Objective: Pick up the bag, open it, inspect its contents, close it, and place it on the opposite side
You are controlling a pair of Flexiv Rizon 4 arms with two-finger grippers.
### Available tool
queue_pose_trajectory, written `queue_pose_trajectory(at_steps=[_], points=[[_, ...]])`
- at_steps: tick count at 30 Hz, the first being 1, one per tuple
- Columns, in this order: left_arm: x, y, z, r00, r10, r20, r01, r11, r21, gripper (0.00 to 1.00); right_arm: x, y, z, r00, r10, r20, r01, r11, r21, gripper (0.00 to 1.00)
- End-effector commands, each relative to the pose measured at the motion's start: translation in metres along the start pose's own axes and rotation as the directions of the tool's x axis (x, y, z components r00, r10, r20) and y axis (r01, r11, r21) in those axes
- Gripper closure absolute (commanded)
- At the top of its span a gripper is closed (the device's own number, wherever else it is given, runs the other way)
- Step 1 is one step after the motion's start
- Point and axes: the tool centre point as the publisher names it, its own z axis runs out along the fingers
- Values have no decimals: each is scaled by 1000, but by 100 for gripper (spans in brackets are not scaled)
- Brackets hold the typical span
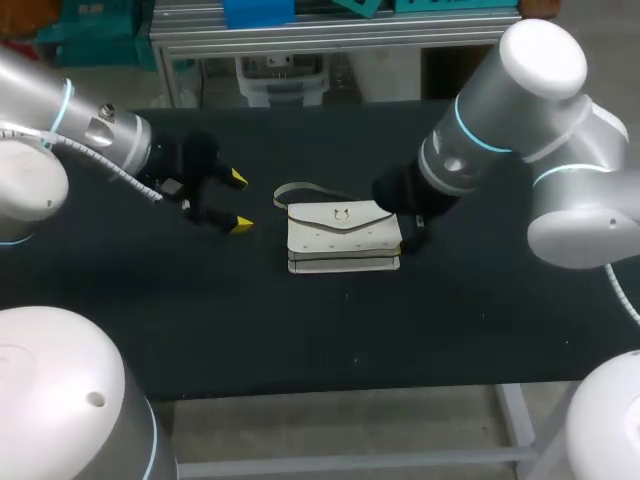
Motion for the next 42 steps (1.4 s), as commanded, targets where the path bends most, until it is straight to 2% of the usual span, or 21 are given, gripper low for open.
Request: queue_pose_trajectory(at_steps=[1, 5, 6, 17, 18, 19, 23, 32, 36, 42], points=[[-2, -6, 20, 975, 220, -30, -219, 976, 8, 0, 2, 2, 4, 1000, 8, 16, -8, 1000, 14, 0], [2, -14, 31, 952, 294, -85, -296, 955, -6, 0, 5, 6, 8, 999, -14, 36, 13, 999, 35, 0], [3, -16, 32, 946, 293, -136, -297, 955, -11, 0, 5, 5, 10, 999, -9, 43, 7, 999, 39, 0], [3, -16, 32, 946, 293, -136, -297, 955, -11, 0, 5, 5, 10, 999, -9, 43, 7, 999, 39, 0], [3, -16, 32, 946, 293, -136, -297, 955, -11, 0, 2, 6, 6, 997, -34, 73, 33, 999, 19, 0], [0, -16, 33, 943, 301, -142, -305, 952, -6, 0, -2, 12, 3, 993, -77, 87, 65, 989, 134, 0], [-8, -17, 41, 916, 385, -108, -390, 920, -26, 0, 0, 27, 9, 978, -163, 133, 132, 967, 217, 0], [-18, -28, 55, 891, 438, -116, -443, 896, -19, 0, 7, 36, 30, 960, -212, 181, 157, 948, 277, 0], [-19, -29, 56, 876, 466, -126, -467, 884, 20, 0, 8, 33, 36, 956, -200, 213, 136, 950, 282, 0], [-20, -28, 62, 866, 479, -142, -483, 876, 10, 0, 4, 28, 41, 946, -202, 252, 127, 950, 287, 0]])
